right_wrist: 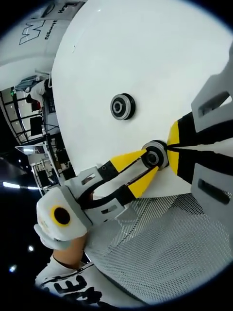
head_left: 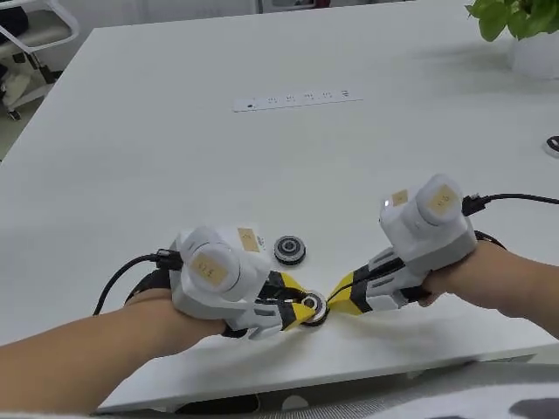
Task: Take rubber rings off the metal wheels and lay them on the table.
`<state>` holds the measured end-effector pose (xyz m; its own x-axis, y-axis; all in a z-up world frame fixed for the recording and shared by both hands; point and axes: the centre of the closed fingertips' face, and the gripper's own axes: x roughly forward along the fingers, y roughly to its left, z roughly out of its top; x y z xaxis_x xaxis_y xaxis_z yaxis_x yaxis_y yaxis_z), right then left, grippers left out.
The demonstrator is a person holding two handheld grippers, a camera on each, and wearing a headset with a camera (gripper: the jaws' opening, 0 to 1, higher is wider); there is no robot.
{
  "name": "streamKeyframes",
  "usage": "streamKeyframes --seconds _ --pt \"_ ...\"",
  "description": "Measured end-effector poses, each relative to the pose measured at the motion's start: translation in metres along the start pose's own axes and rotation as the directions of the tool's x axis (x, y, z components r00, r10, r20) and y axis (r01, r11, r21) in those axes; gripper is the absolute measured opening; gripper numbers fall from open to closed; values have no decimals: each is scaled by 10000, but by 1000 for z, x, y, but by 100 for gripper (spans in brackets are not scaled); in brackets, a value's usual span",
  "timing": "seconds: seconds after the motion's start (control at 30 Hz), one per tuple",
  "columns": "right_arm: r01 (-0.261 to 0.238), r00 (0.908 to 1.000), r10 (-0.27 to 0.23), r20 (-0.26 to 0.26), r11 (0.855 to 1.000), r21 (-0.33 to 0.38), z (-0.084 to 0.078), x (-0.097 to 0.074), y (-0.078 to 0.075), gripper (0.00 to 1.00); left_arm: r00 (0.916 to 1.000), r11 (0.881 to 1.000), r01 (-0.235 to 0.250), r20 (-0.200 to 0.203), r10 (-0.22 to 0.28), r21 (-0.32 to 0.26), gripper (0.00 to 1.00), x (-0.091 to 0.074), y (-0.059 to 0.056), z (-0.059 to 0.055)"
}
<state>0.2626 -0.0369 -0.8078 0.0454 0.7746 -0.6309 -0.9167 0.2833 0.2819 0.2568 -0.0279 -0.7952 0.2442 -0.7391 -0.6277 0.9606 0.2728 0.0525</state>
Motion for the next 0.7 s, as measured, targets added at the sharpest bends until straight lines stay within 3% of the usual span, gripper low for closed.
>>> streamKeyframes --seconds 0.37,0.7 --pt "-144 9988 74 474 9889 1481 7 -5 3 0 9999 9999 -46 -119 47 121 13 1 0 0" --pt "-257 9979 171 631 9901 1379 12 -5 7 0 9997 9999 -135 -181 137 90 13 2 1 0"
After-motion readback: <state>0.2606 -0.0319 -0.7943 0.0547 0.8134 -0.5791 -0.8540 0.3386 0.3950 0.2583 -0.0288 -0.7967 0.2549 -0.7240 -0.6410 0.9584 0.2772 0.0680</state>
